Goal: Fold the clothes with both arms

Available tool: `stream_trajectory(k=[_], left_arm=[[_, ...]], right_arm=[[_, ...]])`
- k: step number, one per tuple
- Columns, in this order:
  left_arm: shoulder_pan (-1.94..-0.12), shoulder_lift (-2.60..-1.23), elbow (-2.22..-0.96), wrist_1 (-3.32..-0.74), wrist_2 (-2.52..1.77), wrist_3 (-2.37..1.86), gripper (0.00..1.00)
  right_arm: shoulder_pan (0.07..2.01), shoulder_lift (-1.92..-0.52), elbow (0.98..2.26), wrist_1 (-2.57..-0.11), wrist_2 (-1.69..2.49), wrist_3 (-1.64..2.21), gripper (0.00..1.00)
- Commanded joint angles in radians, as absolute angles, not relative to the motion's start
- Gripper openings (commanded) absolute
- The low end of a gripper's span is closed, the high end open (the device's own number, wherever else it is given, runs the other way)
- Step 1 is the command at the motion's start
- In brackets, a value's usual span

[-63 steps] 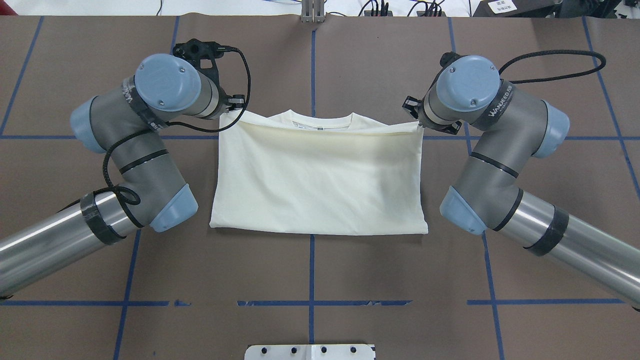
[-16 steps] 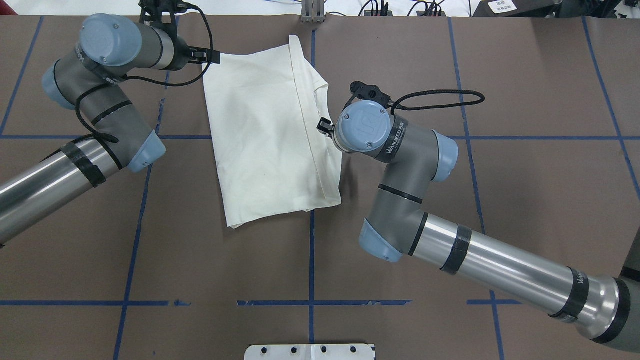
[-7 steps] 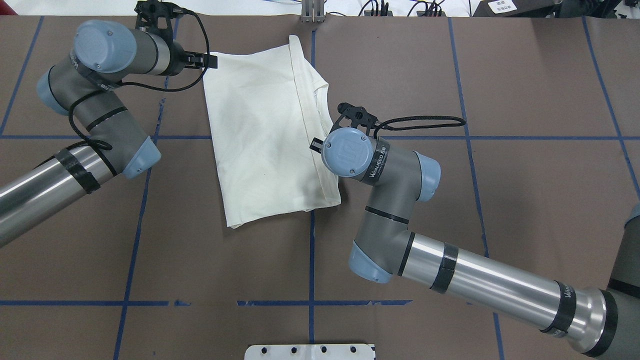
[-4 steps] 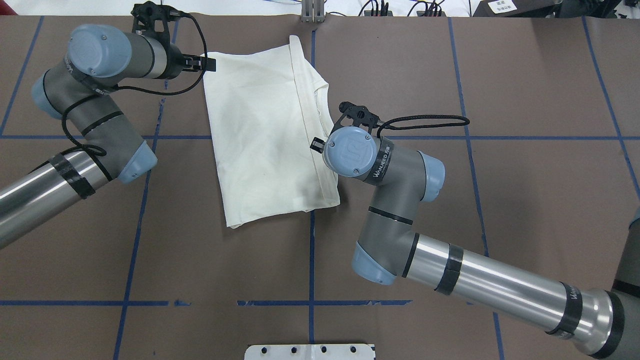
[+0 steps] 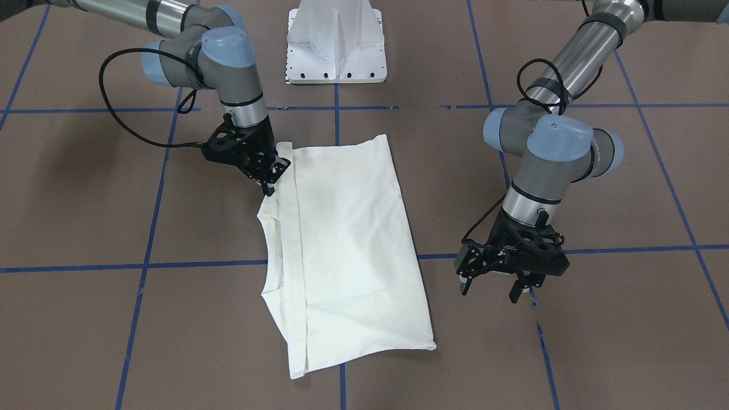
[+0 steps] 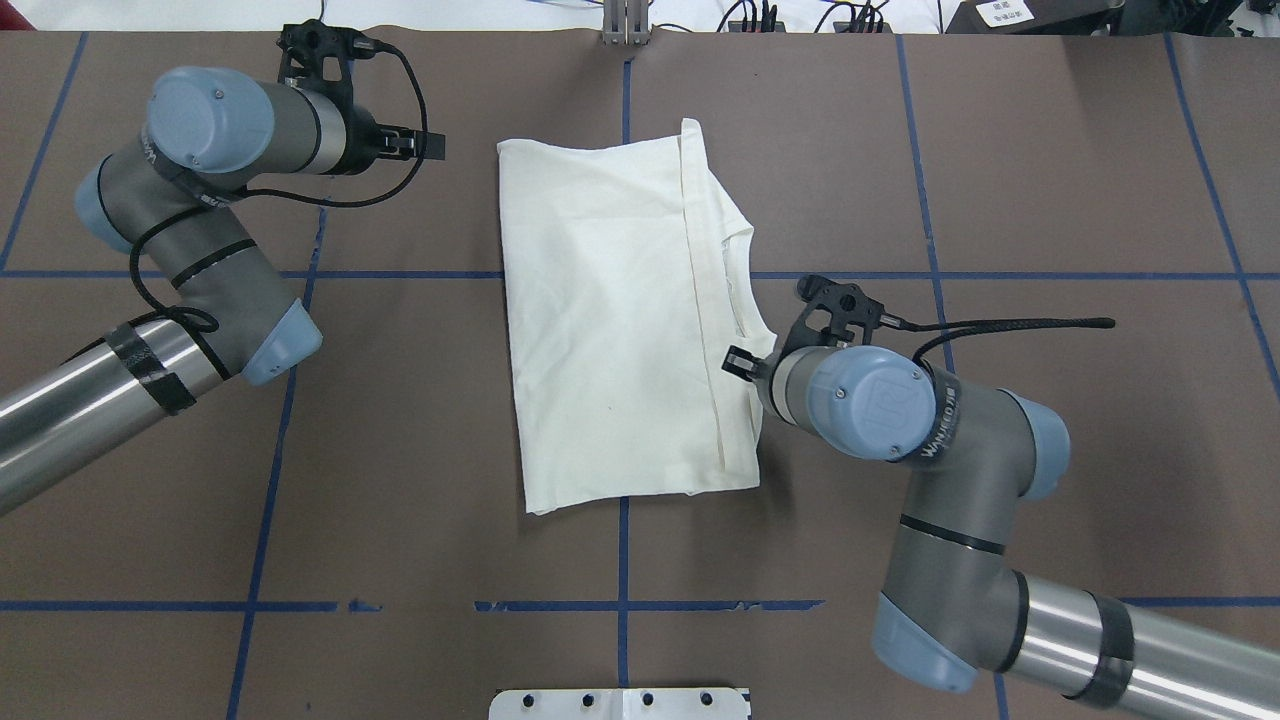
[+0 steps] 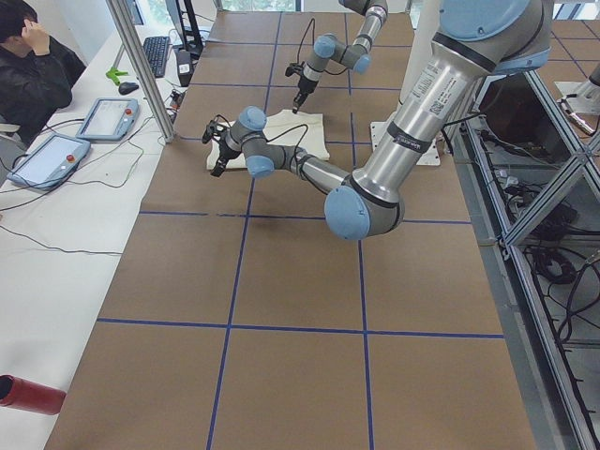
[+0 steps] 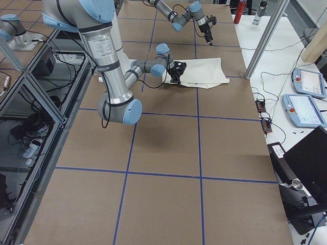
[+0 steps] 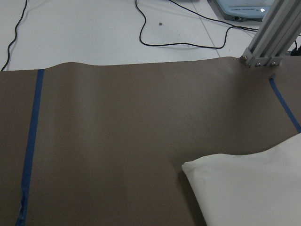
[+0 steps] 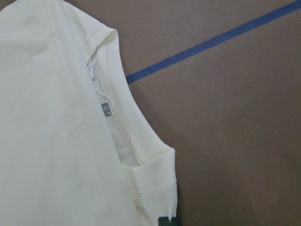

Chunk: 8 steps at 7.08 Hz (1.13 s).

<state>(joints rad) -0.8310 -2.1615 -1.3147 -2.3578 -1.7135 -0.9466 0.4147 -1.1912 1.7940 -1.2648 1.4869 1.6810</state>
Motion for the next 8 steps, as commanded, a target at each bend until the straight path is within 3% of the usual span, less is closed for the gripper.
stream_trajectory(k=[1,4,8], left_arm=[[-0.789,-2.12,-1.391,-2.355,-1.715,-0.966,1.0],[-0.689,-2.044,-1.553,-2.345,-1.761,-1.135,1.0],[-0.684,-2.034,-1.563,-2.344,-1.763,-1.135,1.0]], right_arm=[[0.38,-1.282,1.853,-1.256,1.457,1.674,0.99],[0.384,-1.31,1.968,-1.261,1.496,1.597,1.0],[0.191,-1.375,1.983,-1.272,1.209,1.121,1.0]])
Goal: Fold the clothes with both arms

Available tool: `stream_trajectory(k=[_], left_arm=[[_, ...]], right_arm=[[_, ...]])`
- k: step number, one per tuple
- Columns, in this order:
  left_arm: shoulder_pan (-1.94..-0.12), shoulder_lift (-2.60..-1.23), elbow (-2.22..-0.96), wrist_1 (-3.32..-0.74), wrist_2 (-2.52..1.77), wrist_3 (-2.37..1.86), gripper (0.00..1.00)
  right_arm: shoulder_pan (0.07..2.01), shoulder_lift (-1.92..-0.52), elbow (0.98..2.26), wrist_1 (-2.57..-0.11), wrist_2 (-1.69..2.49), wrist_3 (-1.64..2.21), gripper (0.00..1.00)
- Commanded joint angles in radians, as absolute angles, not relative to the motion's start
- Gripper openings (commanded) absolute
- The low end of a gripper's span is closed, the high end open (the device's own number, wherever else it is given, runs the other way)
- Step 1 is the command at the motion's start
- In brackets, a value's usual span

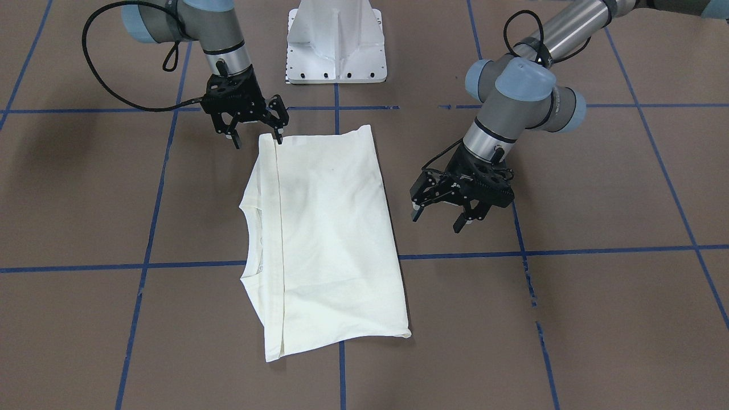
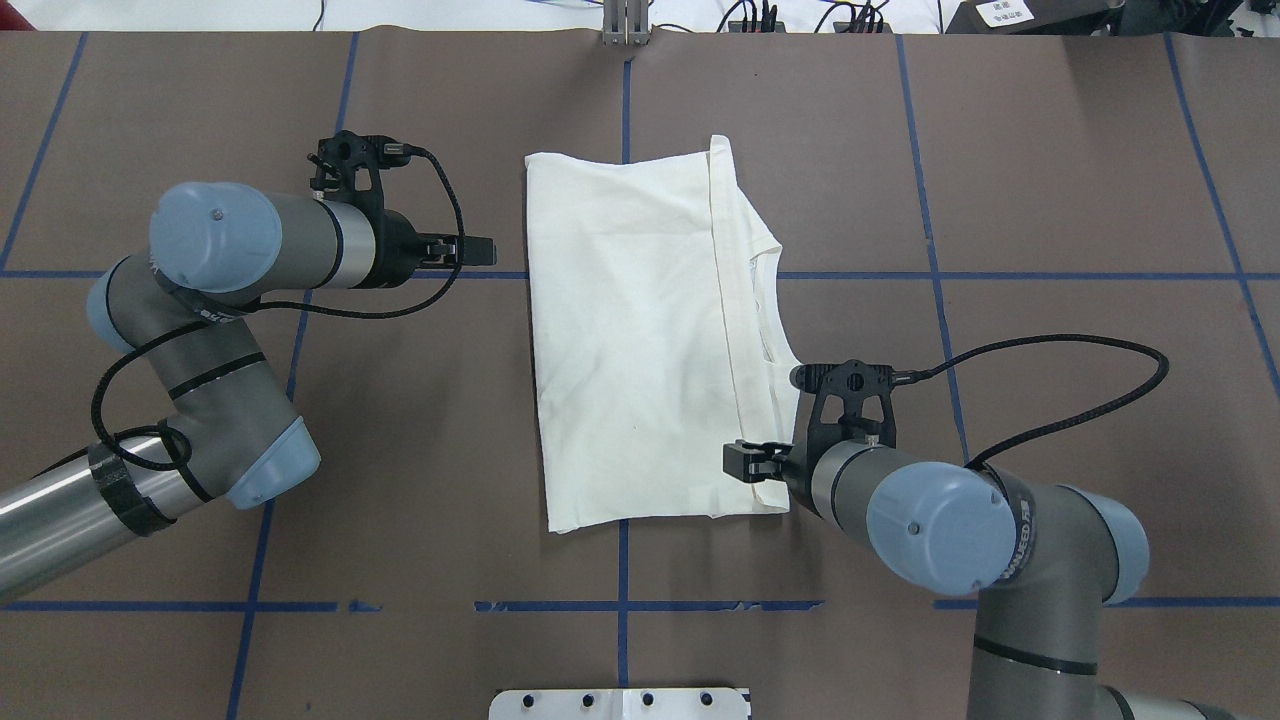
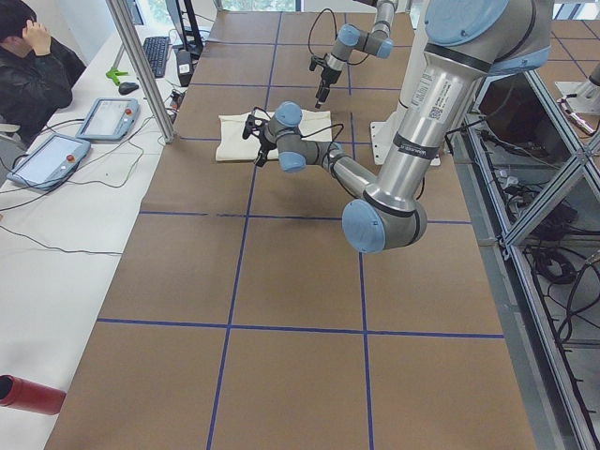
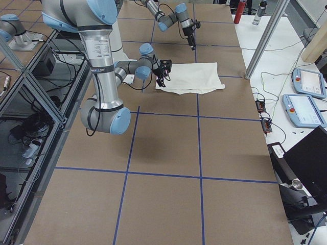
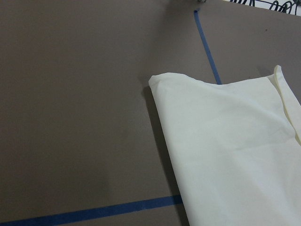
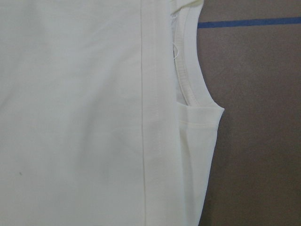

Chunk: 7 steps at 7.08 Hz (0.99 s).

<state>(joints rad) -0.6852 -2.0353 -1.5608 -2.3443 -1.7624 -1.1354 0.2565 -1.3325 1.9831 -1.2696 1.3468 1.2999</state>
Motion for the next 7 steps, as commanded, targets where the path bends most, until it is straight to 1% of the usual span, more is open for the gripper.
stream_trajectory(k=[1,2,3,5,6,7], left_arm=[[-0.684,-2.034,-1.563,-2.344,-1.764,-1.137,1.0],[-0.684,-2.034,-1.565,-2.344,-1.764,-1.137,1.0],[-0.684,-2.034,-1.563,-2.344,-1.764,-1.137,1.0],[-0.684,-2.033,-1.563,-2.344,-1.764,-1.137,1.0],[-0.684,-2.033,-1.563,-2.344,-1.764,-1.138,1.0],[-0.684,-2.033,-1.563,-2.344,-1.764,-1.146,1.0]], right_arm=[[0.167,-1.381,1.983,-1.332,1.102,1.023,1.0],[0.14,-1.376,1.983,-1.363,1.097,1.013,0.97],[0.106,-1.356,1.982,-1.364,1.091,1.014,0.78],[0.065,-1.328,1.97,-1.364,1.086,1.014,0.74],[0.063,-1.328,1.959,-1.364,1.071,1.014,0.65],[0.063,-1.324,1.957,-1.364,1.068,1.014,0.45]])
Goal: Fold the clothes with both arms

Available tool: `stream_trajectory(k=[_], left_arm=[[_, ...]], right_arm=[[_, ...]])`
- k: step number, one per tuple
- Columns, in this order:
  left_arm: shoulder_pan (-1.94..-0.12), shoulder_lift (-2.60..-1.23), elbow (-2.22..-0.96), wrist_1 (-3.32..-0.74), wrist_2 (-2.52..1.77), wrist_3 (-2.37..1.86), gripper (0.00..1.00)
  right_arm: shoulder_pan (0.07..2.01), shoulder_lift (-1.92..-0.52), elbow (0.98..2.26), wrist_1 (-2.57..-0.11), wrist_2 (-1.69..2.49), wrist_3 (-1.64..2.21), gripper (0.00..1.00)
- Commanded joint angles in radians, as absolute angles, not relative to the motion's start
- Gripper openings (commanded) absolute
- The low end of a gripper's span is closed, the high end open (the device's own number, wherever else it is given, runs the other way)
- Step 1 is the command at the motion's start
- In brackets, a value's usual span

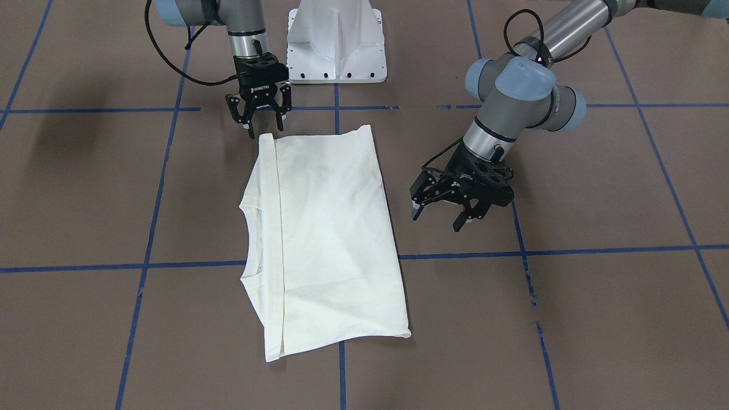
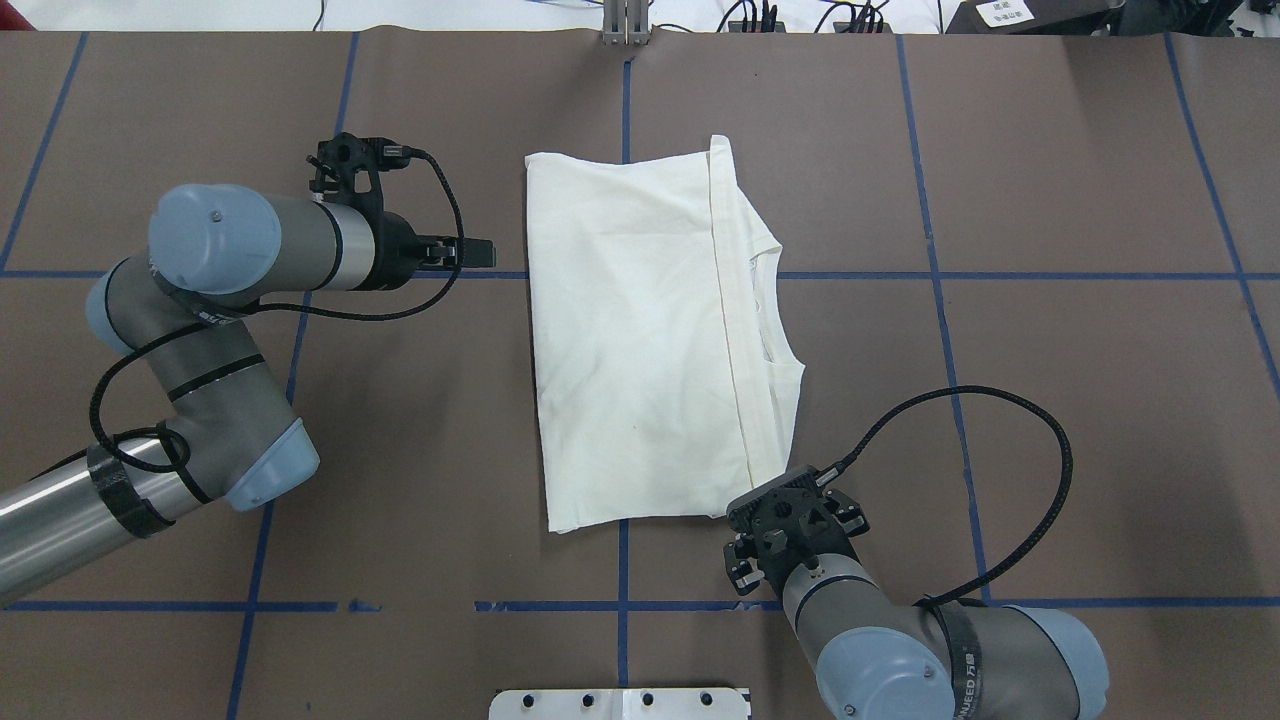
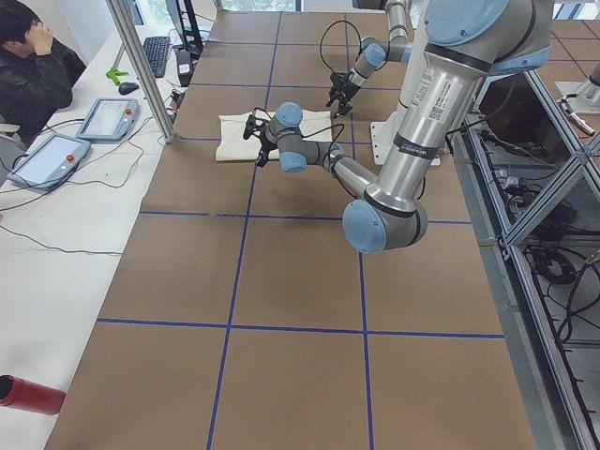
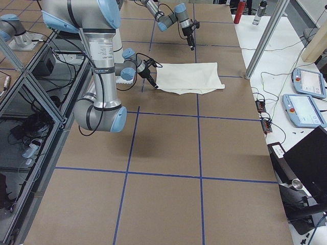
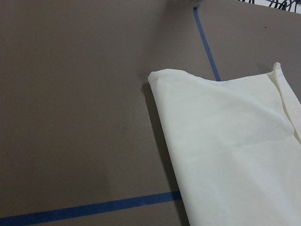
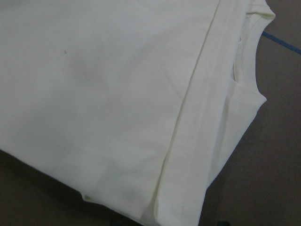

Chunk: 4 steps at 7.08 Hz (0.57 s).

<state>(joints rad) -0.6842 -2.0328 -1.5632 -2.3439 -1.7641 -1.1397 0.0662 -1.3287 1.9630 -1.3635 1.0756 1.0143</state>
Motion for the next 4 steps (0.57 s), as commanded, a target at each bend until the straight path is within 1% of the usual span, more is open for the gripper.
stream_trajectory(k=[1,2,4], left_arm=[[-0.684,-2.033,-1.565,-2.344,-1.764,-1.15,1.0],[-0.684,-2.033,-1.565,-2.344,-1.764,-1.152,1.0],[-0.684,-2.033,-1.565,-2.344,-1.764,-1.15,1.0]], right_arm=[[0.064,-1.315,1.954,-1.365,1.051,1.014,0.2],[0.064,-1.313,1.95,-1.365,1.036,1.012,0.0],[0.066,-1.305,1.95,-1.365,1.034,1.015,0.0]])
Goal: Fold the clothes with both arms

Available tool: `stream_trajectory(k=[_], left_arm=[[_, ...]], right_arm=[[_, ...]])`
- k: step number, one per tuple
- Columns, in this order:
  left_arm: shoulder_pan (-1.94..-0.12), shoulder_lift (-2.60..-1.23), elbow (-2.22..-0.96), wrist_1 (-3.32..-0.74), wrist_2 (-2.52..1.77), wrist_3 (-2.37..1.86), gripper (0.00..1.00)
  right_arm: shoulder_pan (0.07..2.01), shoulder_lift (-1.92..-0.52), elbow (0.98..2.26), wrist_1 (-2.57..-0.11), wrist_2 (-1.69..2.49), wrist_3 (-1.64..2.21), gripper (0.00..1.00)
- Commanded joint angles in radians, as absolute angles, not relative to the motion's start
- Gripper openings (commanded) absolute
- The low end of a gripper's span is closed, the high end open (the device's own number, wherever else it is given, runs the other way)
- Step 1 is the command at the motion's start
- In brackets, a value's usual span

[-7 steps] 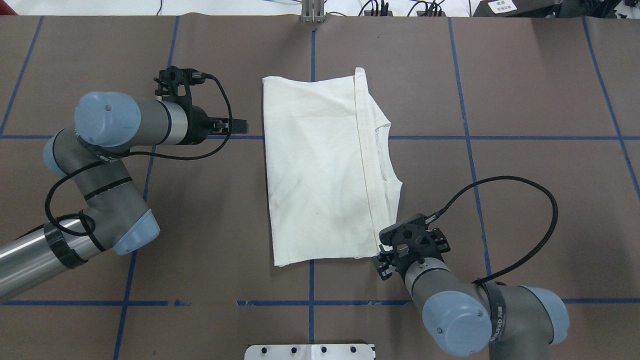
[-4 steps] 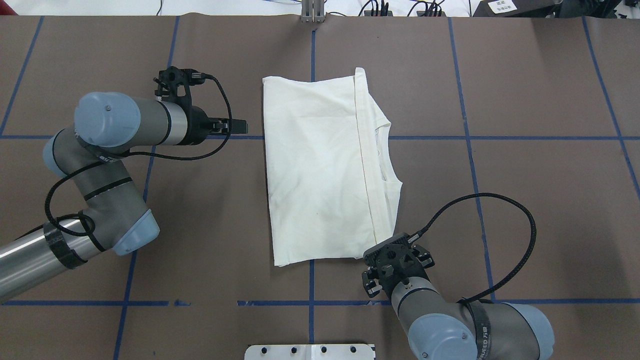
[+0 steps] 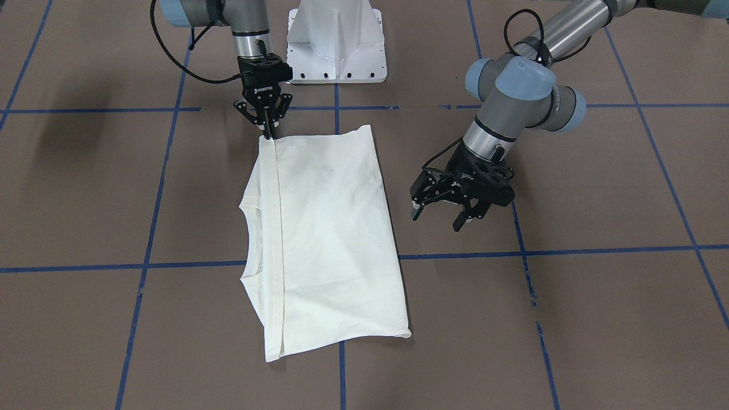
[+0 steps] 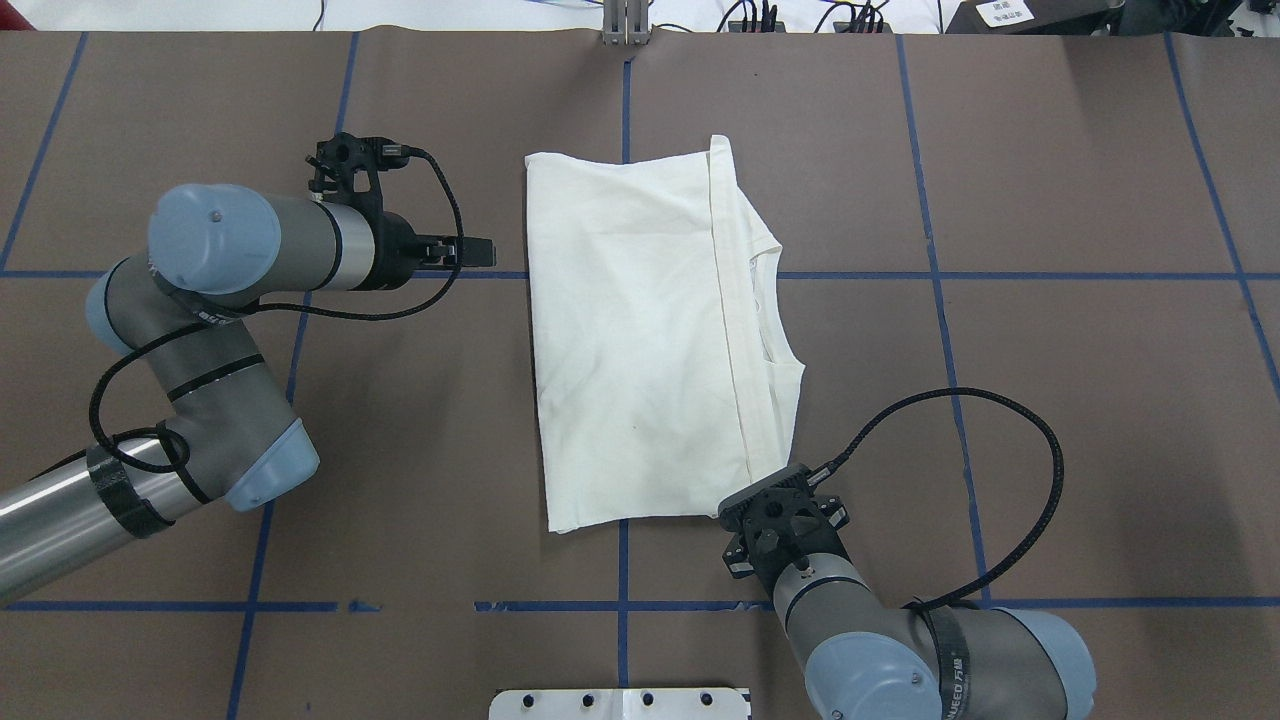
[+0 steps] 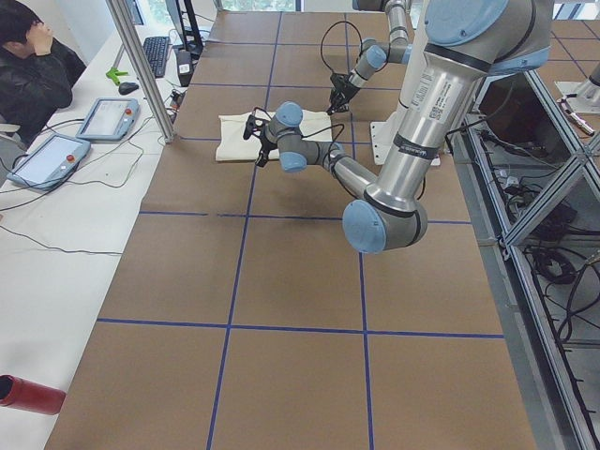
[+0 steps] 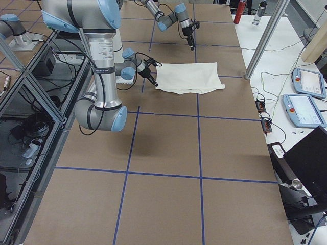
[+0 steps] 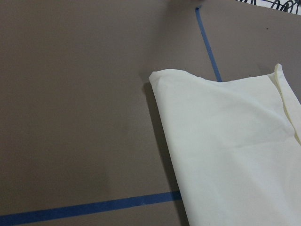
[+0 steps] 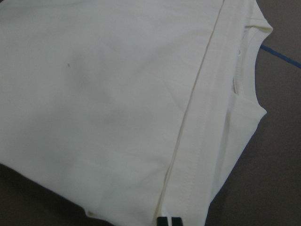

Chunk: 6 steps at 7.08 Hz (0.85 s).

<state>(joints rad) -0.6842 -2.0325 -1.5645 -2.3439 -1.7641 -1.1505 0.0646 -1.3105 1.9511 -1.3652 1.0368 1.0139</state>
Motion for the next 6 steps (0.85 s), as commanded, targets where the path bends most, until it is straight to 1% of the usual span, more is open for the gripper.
stream_trajectory(k=[1,3,4,6], left_arm=[[-0.684,-2.033,-1.565,-2.344,-1.764,-1.152,1.0],[-0.683,-2.033,-1.565,-2.344,-1.764,-1.152,1.0],[-0.683,-2.033,-1.565,-2.344,-1.764,-1.152,1.0],[-0.683,-2.033,-1.563,-2.344,-1.763,-1.152,1.0]], right_arm=[[0.071,-1.304,1.951,-1.365,1.032,1.026,0.0],[0.115,-1.305,1.971,-1.361,1.035,1.032,0.0],[0.127,-1.346,1.974,-1.361,1.042,1.038,0.0],[0.124,-1.486,2.054,-1.358,1.063,1.202,0.0]])
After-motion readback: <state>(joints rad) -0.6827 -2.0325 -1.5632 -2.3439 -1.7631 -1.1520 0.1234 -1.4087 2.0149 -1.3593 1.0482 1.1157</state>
